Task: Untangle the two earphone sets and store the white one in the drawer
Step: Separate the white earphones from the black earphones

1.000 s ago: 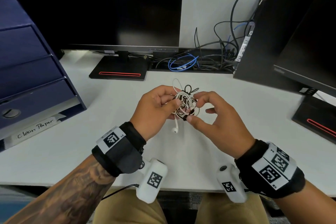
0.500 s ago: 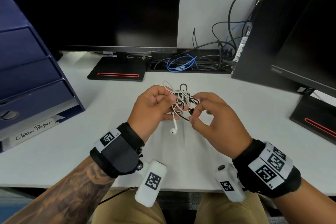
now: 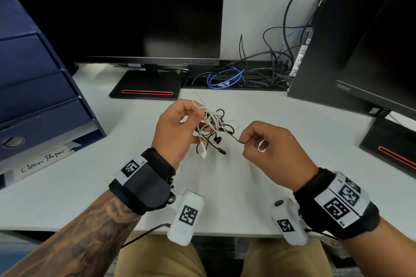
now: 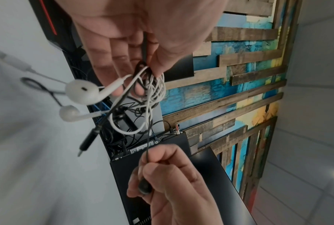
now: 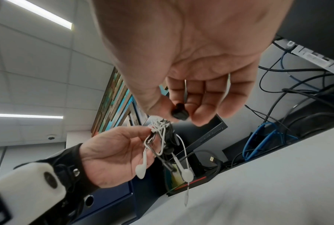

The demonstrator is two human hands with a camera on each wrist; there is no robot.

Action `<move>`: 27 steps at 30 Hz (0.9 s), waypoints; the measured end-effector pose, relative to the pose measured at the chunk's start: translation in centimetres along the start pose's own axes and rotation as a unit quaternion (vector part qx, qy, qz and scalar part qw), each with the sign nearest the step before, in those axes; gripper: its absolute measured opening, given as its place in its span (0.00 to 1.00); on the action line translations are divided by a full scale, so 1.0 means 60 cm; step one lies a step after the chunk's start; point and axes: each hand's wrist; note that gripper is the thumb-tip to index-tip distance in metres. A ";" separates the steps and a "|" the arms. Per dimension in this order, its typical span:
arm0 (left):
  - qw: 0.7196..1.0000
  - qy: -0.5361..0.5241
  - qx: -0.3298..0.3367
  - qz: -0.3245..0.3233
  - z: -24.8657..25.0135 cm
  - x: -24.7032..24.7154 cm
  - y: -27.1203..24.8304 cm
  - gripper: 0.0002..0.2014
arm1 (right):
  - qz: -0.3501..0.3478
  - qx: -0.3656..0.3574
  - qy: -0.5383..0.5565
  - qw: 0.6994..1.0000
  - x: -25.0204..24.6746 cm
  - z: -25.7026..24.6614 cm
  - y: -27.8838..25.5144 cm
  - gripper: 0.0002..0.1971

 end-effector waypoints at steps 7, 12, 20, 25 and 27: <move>0.998 -0.046 -0.019 0.044 -0.018 -0.002 0.007 0.02 | -0.024 0.035 0.017 0.999 -0.006 0.003 0.001 0.09; 0.995 -0.079 -0.054 0.032 -0.038 0.005 0.001 0.03 | -0.059 0.061 0.052 0.995 0.010 0.014 0.002 0.07; 0.976 -0.127 -0.172 -0.049 -0.068 0.014 -0.017 0.05 | -0.163 0.138 0.067 0.975 0.012 0.022 0.004 0.07; 0.961 -0.132 -0.231 -0.075 -0.091 0.022 -0.030 0.04 | -0.037 0.110 0.136 0.984 0.035 0.029 0.009 0.12; 0.958 -0.128 -0.242 -0.082 -0.098 0.025 -0.033 0.03 | -0.067 0.119 0.140 0.981 0.038 0.035 0.011 0.10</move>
Point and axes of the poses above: each hand's wrist, its own y-axis towards the middle knuckle, its own x-axis out of the palm, z = x × y, and after that the axes turned 8 degrees about x, right-handed
